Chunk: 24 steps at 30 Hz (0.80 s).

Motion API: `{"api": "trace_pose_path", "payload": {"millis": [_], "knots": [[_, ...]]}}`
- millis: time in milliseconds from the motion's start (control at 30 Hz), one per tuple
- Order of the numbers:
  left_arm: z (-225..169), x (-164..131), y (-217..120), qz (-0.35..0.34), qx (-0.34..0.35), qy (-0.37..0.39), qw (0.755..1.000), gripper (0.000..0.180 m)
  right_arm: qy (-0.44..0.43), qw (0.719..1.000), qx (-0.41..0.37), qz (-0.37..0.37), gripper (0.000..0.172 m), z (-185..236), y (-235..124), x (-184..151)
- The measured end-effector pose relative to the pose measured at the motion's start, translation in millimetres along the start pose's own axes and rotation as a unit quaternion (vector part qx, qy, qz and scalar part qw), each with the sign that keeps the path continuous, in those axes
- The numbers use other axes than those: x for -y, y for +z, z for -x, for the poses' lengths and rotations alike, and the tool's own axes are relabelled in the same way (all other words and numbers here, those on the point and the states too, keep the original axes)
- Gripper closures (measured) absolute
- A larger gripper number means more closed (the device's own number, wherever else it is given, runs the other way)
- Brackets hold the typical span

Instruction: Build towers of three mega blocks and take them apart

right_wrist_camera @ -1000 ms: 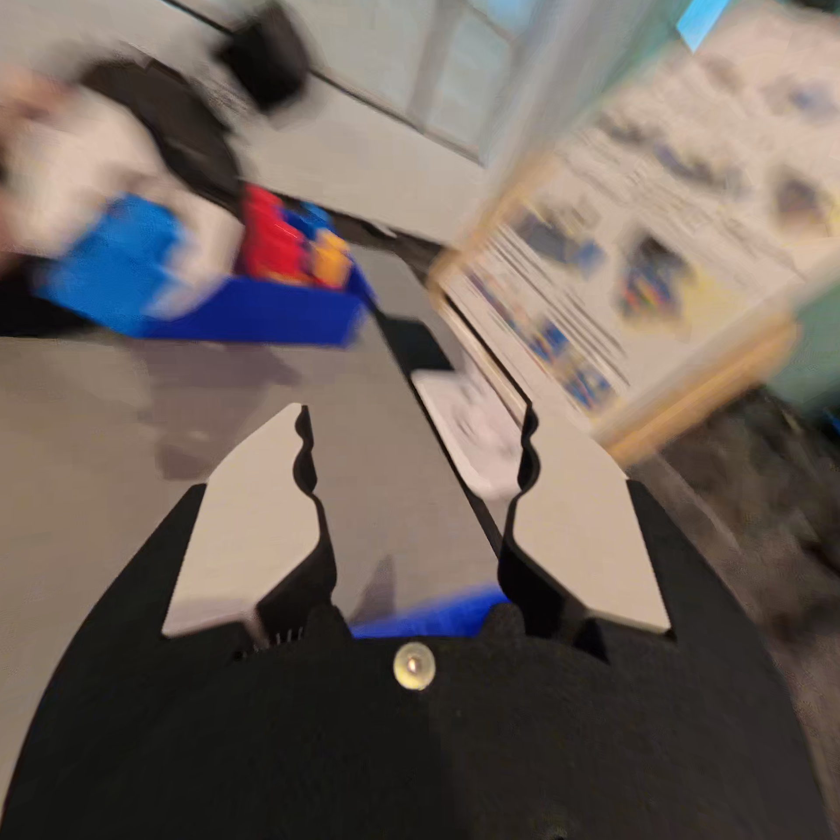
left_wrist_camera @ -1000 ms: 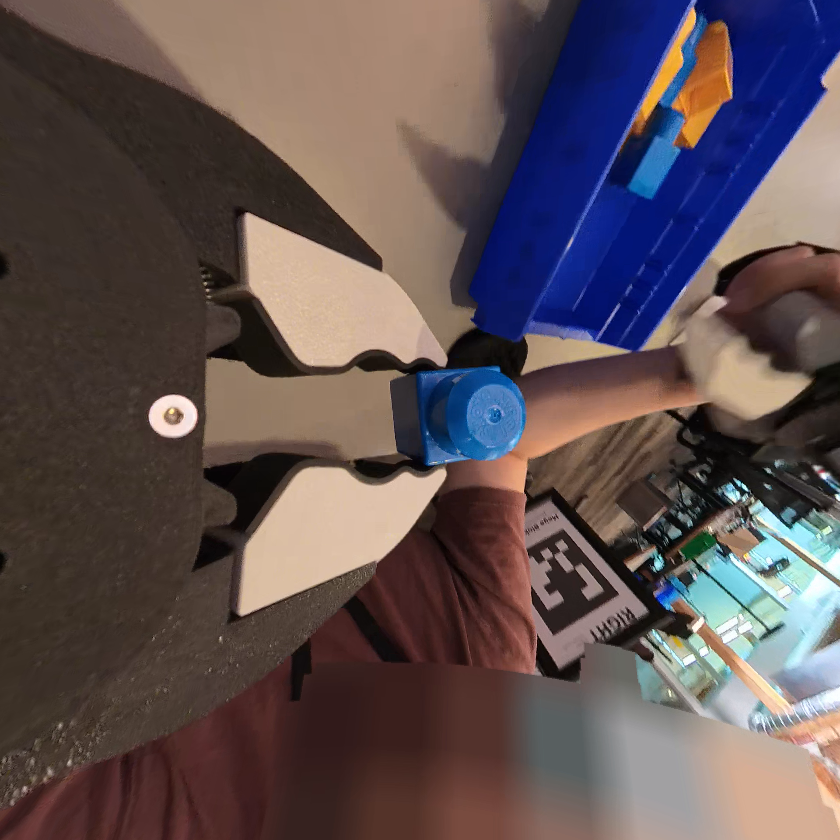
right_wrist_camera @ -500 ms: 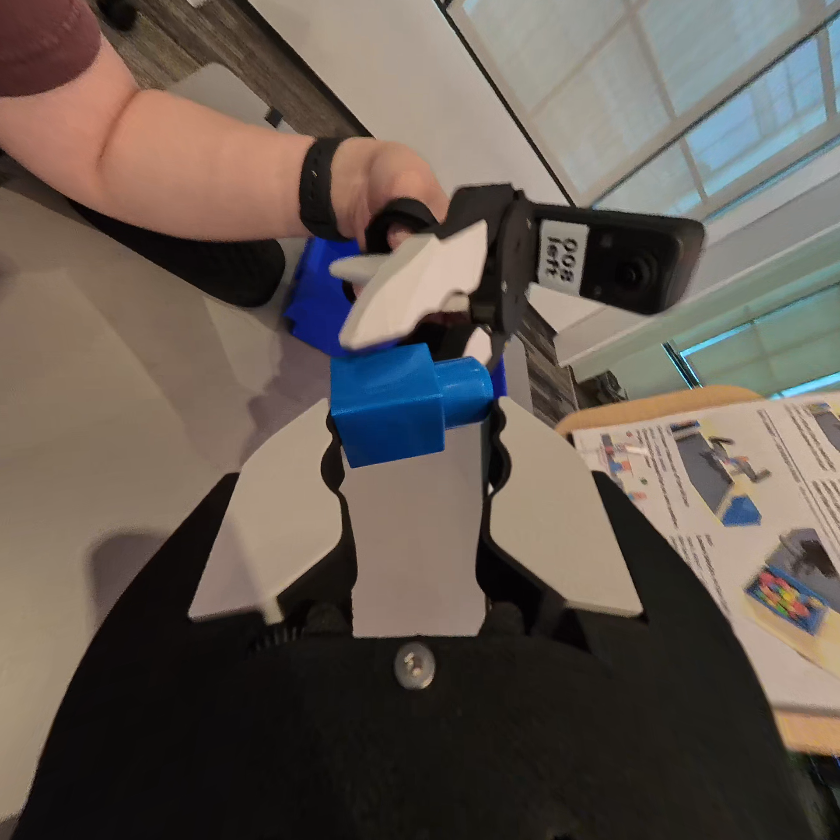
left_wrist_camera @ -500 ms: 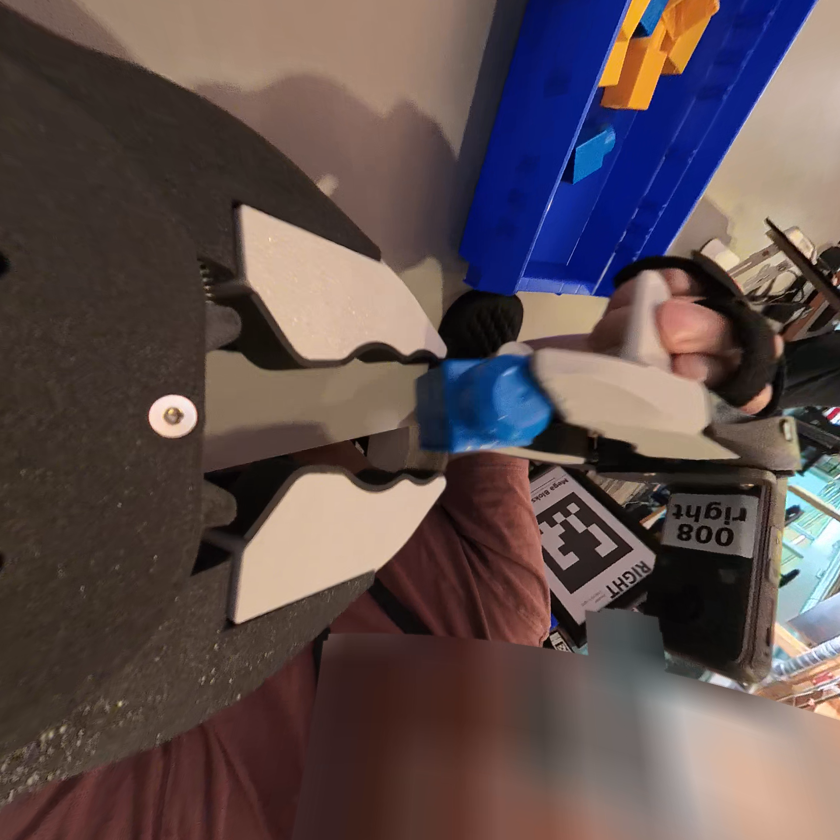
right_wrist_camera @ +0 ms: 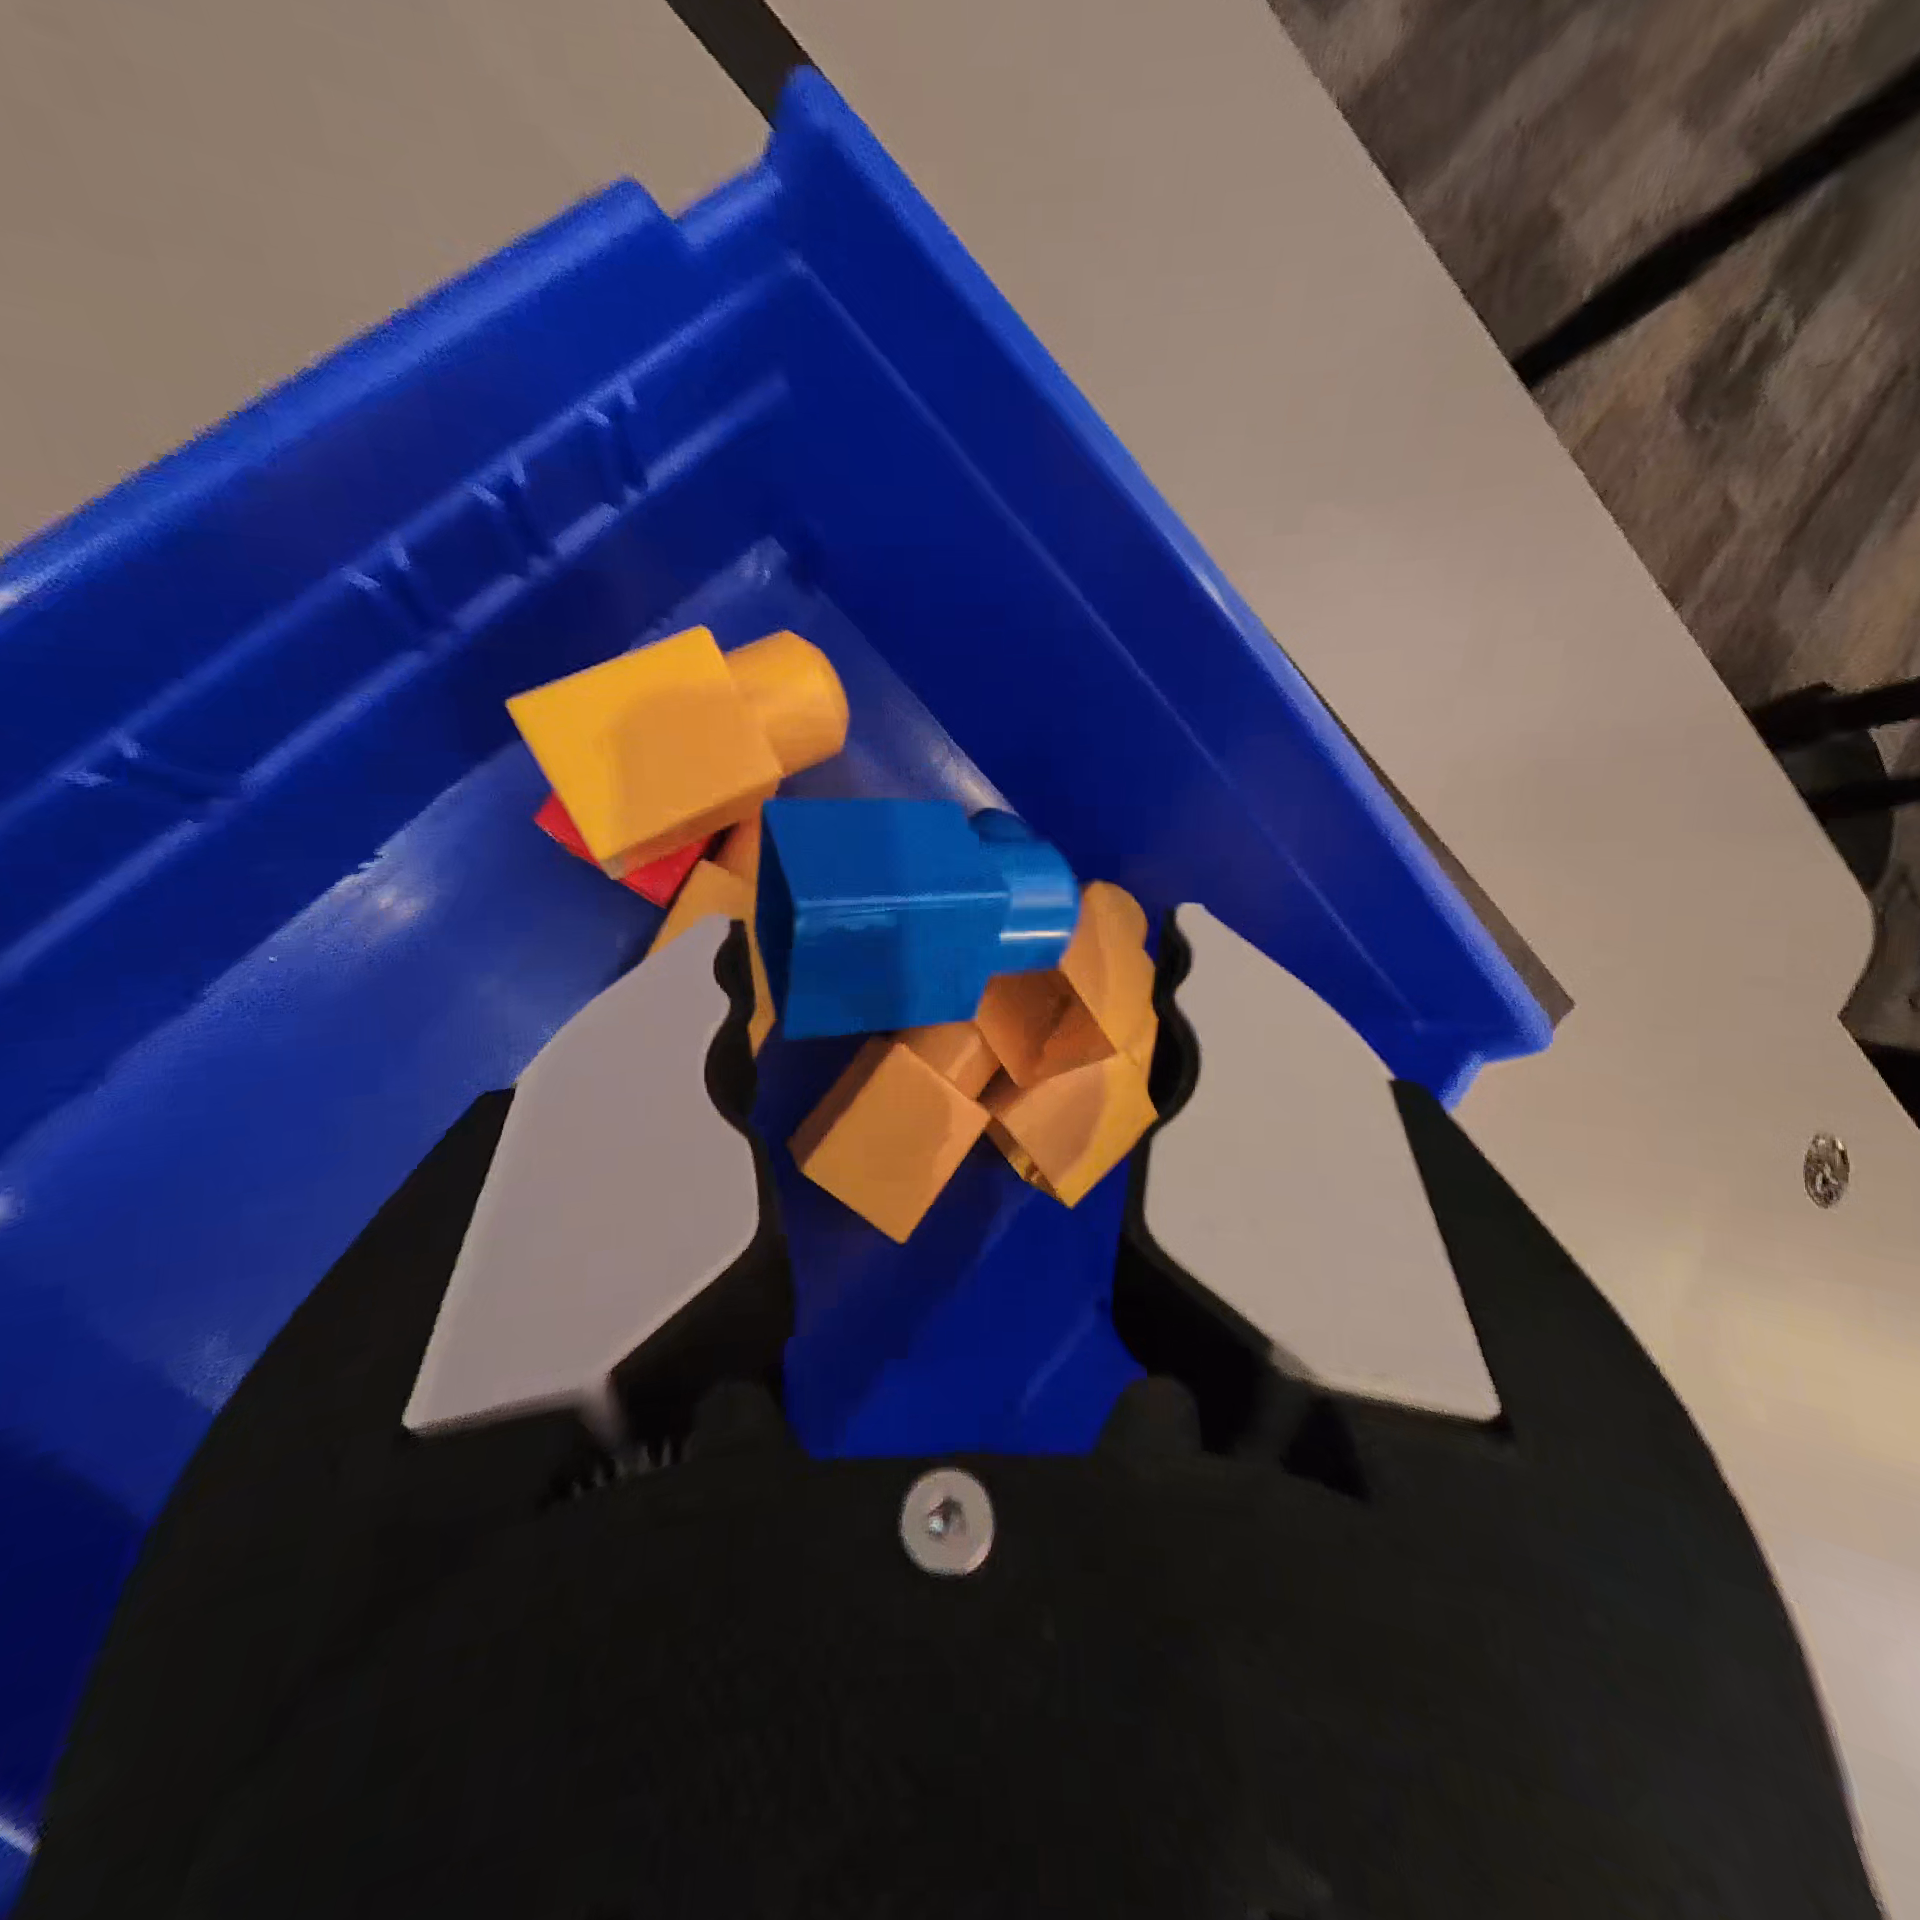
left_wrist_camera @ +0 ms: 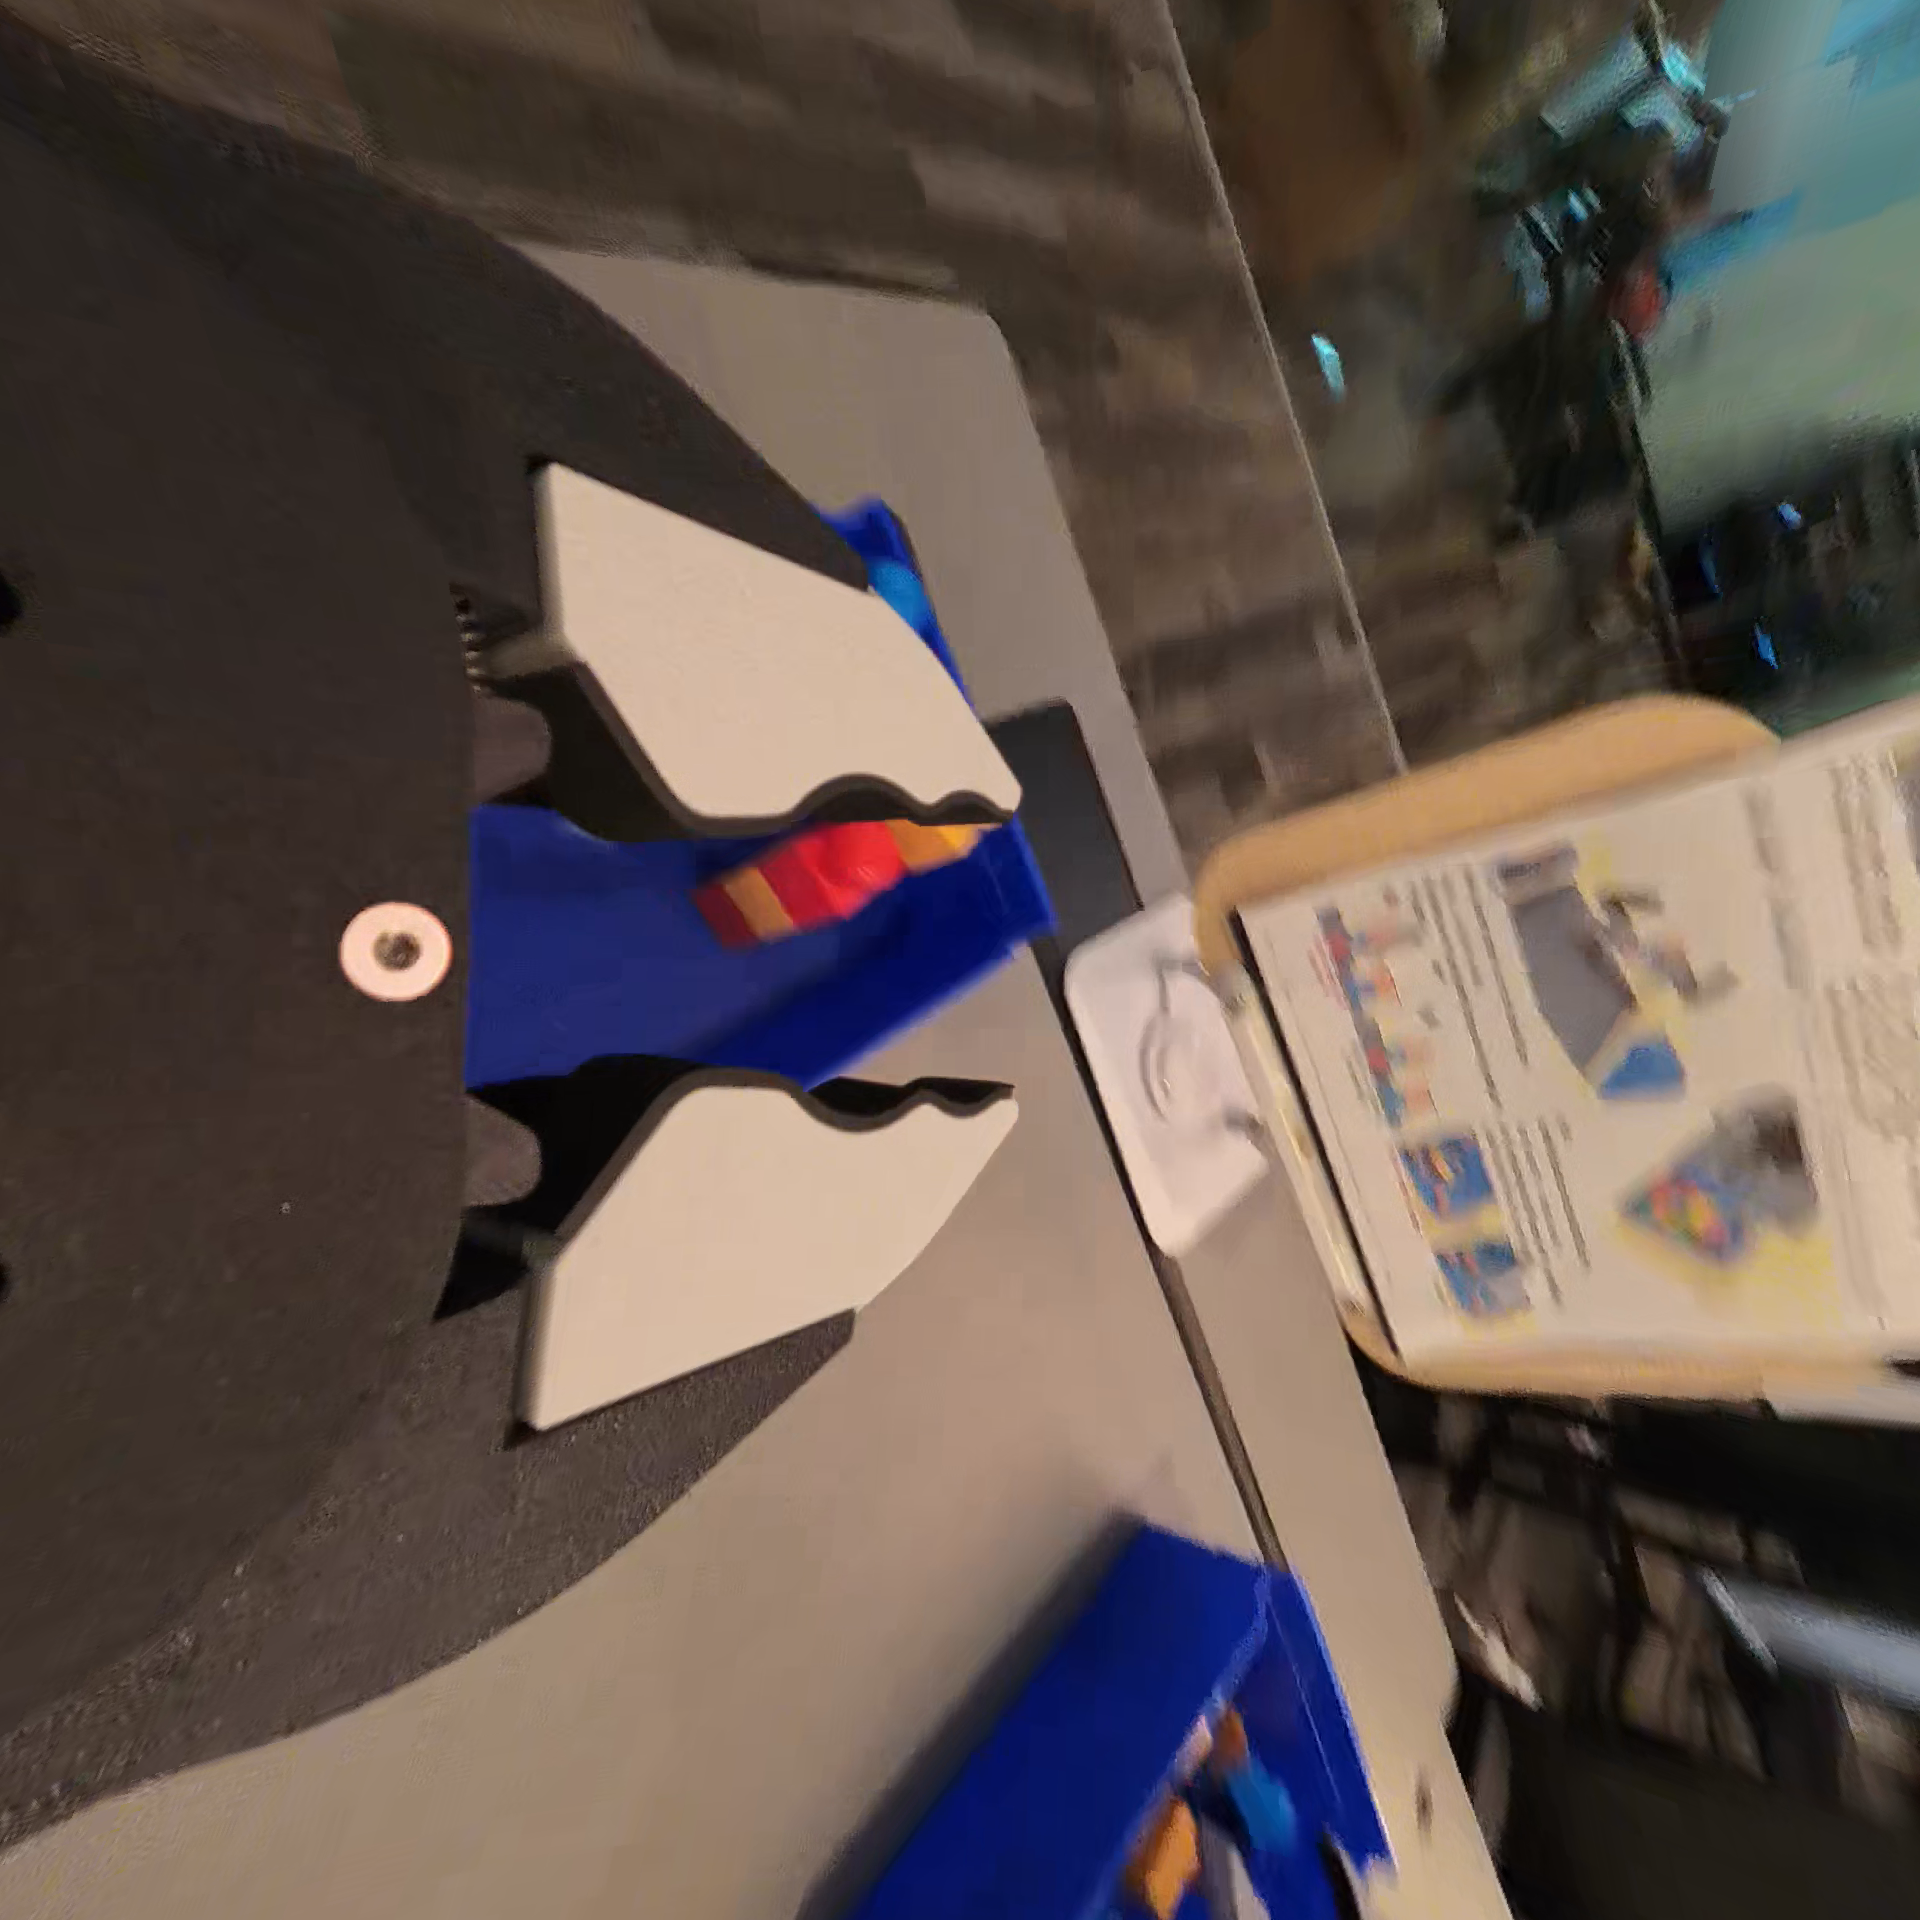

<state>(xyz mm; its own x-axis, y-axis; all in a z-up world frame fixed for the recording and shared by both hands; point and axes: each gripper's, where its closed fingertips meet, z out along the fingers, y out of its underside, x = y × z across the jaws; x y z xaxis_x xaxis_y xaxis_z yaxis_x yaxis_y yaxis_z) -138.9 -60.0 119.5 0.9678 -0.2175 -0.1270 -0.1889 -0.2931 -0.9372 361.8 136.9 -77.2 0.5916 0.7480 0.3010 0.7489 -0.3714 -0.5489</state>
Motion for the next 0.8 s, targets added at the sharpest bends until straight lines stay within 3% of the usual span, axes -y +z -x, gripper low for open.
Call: {"api": "trace_pose_path", "payload": {"millis": [133,233,367,533,800], "knots": [[50,-45,-11,0.085,0.079,-0.041,0.992,0.129,-0.007,0.999,-0.007,-0.04,0.094,2,-12,18],[85,-83,-13,0.153,0.147,-0.108,0.971,0.127,-0.024,0.998,-0.012,-0.058,0.092,5,-20,25],[85,-119,-5,0.221,0.12,-0.197,0.948,0.131,-0.024,0.998,-0.019,-0.061,0.092,2,-23,25],[97,-149,-7,0.297,0.167,-0.189,0.921,0.128,-0.031,0.997,-0.015,-0.065,0.092,5,-25,26],[93,-175,12,0.347,0.155,-0.218,0.899,0.13,-0.035,0.997,-0.012,-0.064,0.092,7,-25,26]]}}
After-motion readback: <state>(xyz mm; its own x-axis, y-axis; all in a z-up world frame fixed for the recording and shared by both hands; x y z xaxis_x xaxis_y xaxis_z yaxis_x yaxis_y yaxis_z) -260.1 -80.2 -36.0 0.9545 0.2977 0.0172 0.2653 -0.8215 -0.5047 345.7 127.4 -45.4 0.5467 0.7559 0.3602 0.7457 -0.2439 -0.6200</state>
